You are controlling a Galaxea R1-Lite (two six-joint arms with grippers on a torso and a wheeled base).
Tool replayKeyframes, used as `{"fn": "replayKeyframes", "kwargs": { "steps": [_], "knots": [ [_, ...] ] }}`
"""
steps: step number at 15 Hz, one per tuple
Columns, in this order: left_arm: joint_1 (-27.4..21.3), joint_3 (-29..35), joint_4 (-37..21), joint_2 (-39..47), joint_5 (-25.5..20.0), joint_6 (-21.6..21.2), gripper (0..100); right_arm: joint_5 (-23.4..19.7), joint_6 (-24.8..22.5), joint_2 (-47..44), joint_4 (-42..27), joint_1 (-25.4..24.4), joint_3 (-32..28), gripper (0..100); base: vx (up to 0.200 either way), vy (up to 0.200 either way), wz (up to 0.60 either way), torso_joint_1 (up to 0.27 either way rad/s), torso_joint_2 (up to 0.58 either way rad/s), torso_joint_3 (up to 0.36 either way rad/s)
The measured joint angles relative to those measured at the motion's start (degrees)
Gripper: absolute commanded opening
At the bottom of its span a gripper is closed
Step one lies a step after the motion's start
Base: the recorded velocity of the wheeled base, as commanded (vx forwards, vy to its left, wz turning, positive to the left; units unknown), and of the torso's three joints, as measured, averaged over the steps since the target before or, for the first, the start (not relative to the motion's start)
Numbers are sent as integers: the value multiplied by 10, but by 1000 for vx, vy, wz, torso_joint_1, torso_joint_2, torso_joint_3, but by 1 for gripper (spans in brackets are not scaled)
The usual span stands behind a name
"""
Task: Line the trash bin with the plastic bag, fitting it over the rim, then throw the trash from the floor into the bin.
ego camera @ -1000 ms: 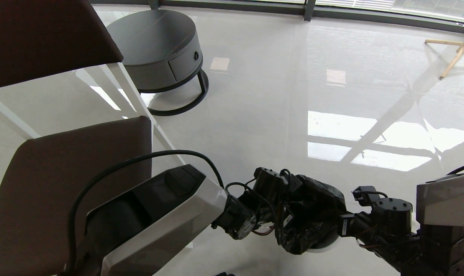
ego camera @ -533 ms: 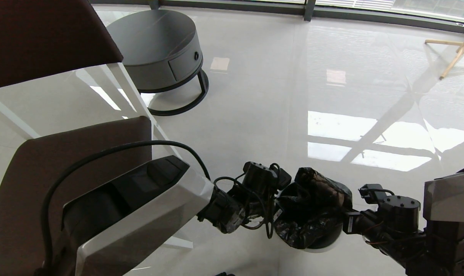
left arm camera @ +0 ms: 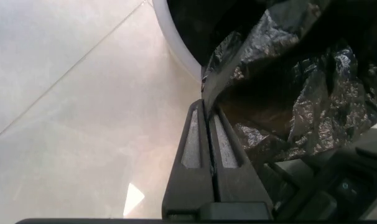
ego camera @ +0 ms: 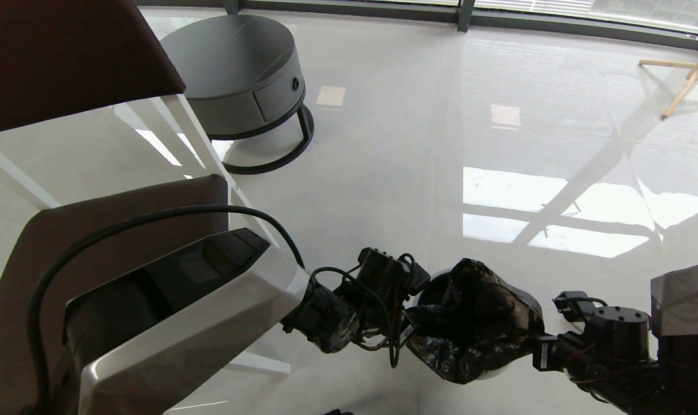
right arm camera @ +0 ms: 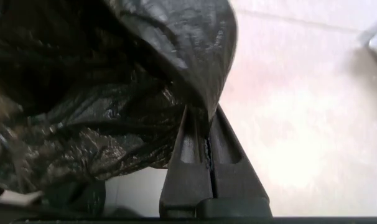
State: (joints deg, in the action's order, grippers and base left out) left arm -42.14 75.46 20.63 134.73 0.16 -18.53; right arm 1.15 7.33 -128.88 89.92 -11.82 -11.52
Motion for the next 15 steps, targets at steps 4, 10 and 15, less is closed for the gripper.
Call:
{"fn": "replayKeyframes", "kwargs": {
  "steps": [4, 10, 15],
  "knots": [
    [-1, 1, -7, 2, 0, -4, 0, -9, -4, 0, 1, 5, 27, 0, 0, 0, 0, 0, 0, 0],
    [-1, 3, -43, -4, 0, -4, 0, -26, -13, -4, 0, 4, 65, 0, 0, 0, 0, 0, 0, 0],
    [-3, 32, -40, 22, 0, -3, 0, -26, -13, -41, 0, 9, 44, 0, 0, 0, 0, 0, 0, 0]
  ]
}}
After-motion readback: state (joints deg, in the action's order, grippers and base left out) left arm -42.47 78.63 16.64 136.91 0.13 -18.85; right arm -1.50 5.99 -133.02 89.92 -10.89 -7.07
